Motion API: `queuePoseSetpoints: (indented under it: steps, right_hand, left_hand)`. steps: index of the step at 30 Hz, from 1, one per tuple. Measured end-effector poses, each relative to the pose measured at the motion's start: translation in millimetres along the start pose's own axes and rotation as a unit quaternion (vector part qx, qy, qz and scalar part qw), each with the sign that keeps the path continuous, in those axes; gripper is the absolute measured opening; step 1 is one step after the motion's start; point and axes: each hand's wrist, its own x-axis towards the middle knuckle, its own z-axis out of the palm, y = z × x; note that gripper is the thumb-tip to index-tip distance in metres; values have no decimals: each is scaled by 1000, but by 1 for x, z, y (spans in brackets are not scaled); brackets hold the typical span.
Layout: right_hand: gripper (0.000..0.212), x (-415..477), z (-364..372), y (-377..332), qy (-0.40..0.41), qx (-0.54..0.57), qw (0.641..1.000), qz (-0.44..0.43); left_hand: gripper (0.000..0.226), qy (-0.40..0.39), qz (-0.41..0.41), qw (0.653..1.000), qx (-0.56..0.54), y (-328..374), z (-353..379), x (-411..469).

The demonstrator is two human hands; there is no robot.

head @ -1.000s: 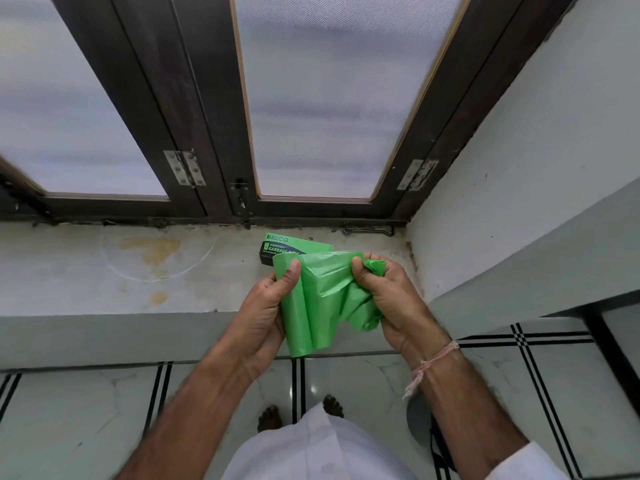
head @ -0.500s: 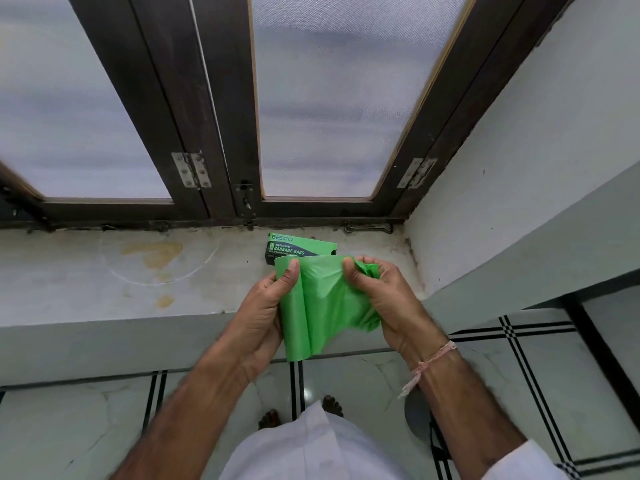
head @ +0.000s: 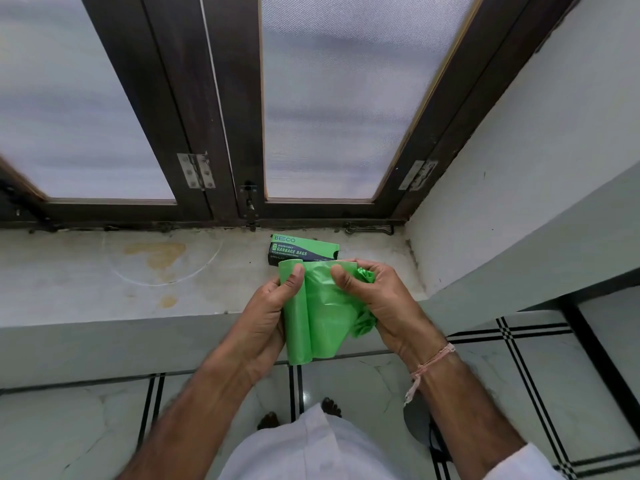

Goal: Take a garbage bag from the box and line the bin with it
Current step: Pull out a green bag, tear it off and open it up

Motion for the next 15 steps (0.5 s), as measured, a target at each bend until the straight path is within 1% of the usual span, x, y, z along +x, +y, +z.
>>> queuePoseSetpoints:
  steps: [2, 3, 6, 7, 11, 13, 15]
  right_hand:
    - [45, 1, 1, 0, 23, 17, 1000, 0]
    - [41, 1, 0, 1, 34, 24, 999, 0]
    - [10, 3, -7, 2, 53, 27, 998, -9]
    - [6, 3, -9, 3, 61, 28, 998, -12]
    - [18, 4, -12, 1, 62, 33, 997, -16]
    - [30, 3, -11, 1, 50, 23, 998, -6]
    - [45, 1, -10, 0, 33, -1, 999, 9]
  left_hand:
    - [54, 2, -4, 1000, -1, 0, 1, 0]
    - [54, 4, -5, 1000, -5, -1, 2, 0]
    - [52, 16, -1, 1000, -14, 0, 0, -1]
    - [52, 19, 1, 1000, -13, 0, 0, -1]
    - [51, 19, 3, 1000, -6, -3, 1, -2]
    - [52, 16, 2, 1000, -5, -5, 4, -1]
    - [52, 15, 3, 1000, -3, -6, 5, 0]
